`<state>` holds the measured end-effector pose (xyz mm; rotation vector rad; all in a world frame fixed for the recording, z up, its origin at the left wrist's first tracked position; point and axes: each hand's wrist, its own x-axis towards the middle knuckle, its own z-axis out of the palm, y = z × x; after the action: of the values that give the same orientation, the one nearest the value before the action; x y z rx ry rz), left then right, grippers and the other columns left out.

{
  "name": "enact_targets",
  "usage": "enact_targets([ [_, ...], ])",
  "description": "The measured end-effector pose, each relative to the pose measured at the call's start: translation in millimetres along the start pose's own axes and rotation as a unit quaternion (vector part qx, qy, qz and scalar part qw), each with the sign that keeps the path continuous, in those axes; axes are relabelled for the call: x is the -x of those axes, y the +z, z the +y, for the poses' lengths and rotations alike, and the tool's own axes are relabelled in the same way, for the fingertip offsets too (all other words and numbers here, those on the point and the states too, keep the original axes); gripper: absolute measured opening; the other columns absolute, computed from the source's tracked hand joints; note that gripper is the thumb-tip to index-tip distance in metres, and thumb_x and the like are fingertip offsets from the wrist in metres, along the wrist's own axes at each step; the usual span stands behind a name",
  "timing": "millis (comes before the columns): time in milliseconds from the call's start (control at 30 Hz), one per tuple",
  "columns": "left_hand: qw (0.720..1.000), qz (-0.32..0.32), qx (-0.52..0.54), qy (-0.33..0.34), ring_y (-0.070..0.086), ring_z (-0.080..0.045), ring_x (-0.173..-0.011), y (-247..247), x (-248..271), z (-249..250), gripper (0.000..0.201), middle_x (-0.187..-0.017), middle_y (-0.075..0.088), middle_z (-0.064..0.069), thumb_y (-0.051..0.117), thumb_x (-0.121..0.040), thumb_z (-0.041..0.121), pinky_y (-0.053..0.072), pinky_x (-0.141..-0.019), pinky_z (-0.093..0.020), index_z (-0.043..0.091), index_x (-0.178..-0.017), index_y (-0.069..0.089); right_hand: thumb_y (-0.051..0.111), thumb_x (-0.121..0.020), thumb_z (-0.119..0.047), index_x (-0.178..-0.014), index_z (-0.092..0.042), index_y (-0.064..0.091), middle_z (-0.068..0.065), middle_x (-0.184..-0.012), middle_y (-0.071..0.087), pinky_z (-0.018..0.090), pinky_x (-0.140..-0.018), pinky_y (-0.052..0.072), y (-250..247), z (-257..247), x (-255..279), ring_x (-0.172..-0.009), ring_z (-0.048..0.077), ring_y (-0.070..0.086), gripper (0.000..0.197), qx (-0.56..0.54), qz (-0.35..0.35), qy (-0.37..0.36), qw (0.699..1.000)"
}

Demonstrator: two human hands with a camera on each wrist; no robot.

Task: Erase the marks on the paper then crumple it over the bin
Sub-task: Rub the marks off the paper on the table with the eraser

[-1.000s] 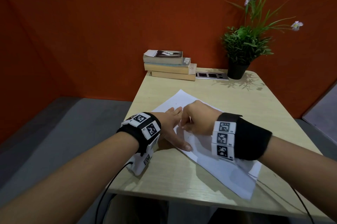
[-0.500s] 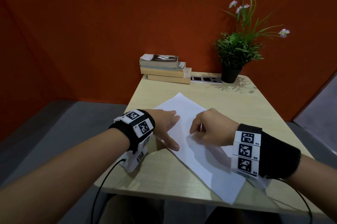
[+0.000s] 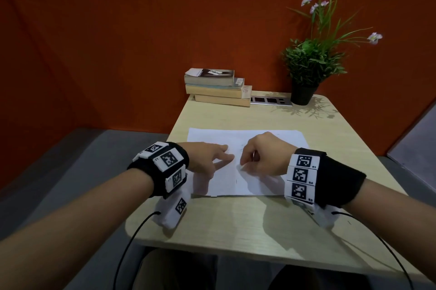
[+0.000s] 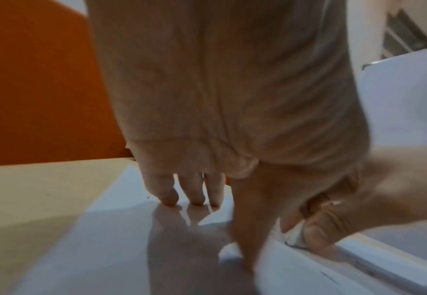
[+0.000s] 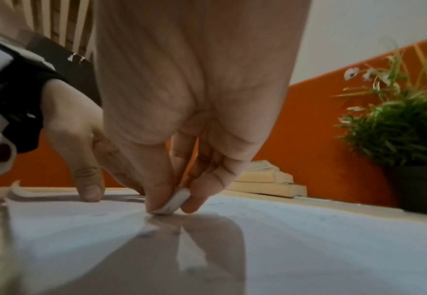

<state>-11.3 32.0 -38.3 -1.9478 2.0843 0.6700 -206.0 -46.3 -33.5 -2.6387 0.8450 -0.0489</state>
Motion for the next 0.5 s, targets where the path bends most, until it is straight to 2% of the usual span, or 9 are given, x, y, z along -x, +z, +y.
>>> enact_targets([
  [33,1.0,-0.011,0.016,0.006,0.02,-0.016,-0.15,1.9,-0.1,-1.5,0.078,-0.168,0.002,0.009,0.067,-0.093,0.039,0.024,-0.114,-0.033,0.036,-0.158,0.024,0.072,-0.082,-0.027,-0.09,-0.023,0.078,-0.009,-0.085,0.071,0.019,-0.068,0.052,3.2,-3.0,-0.2,-0.073,0.003,0.062,0.011,-0.005,-0.005,-0.01,1.0],
  [100,1.0,-0.001,0.007,0.013,0.013,-0.015,-0.153,7.9,-0.8,-4.4,0.092,-0.168,0.0,0.01,0.064,-0.084,0.068,0.021,-0.12,-0.036,0.039,-0.159,0.02,0.072,-0.083,-0.028,-0.091,-0.022,0.078,-0.008,-0.085,0.07,0.022,-0.068,0.053,7.7,-7.7,-2.7,-0.074,0.006,0.064,0.012,-0.005,0.0,-0.014,1.0],
  [133,1.0,0.004,-0.003,0.013,0.012,-0.015,-0.153,11.0,-0.2,-4.4,0.099,-0.168,-0.001,0.01,0.063,-0.078,0.075,0.021,-0.121,-0.039,0.041,-0.159,0.018,0.071,-0.084,-0.027,-0.092,-0.021,0.078,-0.007,-0.084,0.07,0.023,-0.068,0.053,9.3,-10.0,-5.1,-0.074,0.008,0.064,0.012,-0.004,0.006,-0.015,1.0],
  [200,1.0,0.004,-0.002,0.015,0.011,-0.015,-0.153,16.7,1.4,-4.6,0.107,-0.168,-0.006,0.012,0.064,-0.072,0.079,0.023,-0.121,-0.042,0.043,-0.158,0.012,0.068,-0.085,-0.022,-0.093,-0.019,0.078,-0.004,-0.086,0.069,0.023,-0.068,0.051,11.8,-15.2,-10.4,-0.076,0.012,0.064,0.013,-0.002,0.013,-0.017,1.0],
  [300,1.0,0.009,0.002,0.015,0.011,-0.013,-0.153,21.7,3.3,-6.8,0.119,-0.166,-0.011,0.015,0.065,-0.07,0.081,0.022,-0.122,-0.041,0.035,-0.161,0.003,0.066,-0.088,-0.02,-0.097,-0.018,0.078,-0.003,-0.09,0.068,0.02,-0.068,0.047,14.8,-21.7,-13.2,-0.08,0.014,0.063,0.016,0.015,0.011,-0.018,1.0],
  [433,1.0,-0.01,-0.007,-0.011,0.012,-0.011,-0.153,20.5,4.0,-3.7,0.128,-0.164,-0.018,0.017,0.064,-0.07,0.082,0.021,-0.122,-0.039,0.028,-0.16,-0.009,0.07,-0.086,-0.024,-0.091,-0.018,0.078,-0.009,-0.083,0.069,0.011,-0.064,0.043,16.9,-20.1,0.2,-0.072,0.004,0.061,0.012,0.005,-0.01,-0.037,0.999],
  [500,1.0,-0.022,-0.015,-0.017,0.001,-0.009,-0.154,18.8,3.5,-2.2,0.13,-0.163,-0.022,0.017,0.063,-0.07,0.082,0.017,-0.124,-0.042,0.026,-0.159,-0.013,0.071,-0.084,-0.026,-0.089,-0.02,0.078,-0.015,-0.079,0.065,0.009,-0.064,0.042,17.9,-19.5,7.3,-0.069,-0.002,0.059,0.01,-0.001,-0.031,-0.048,0.998],
])
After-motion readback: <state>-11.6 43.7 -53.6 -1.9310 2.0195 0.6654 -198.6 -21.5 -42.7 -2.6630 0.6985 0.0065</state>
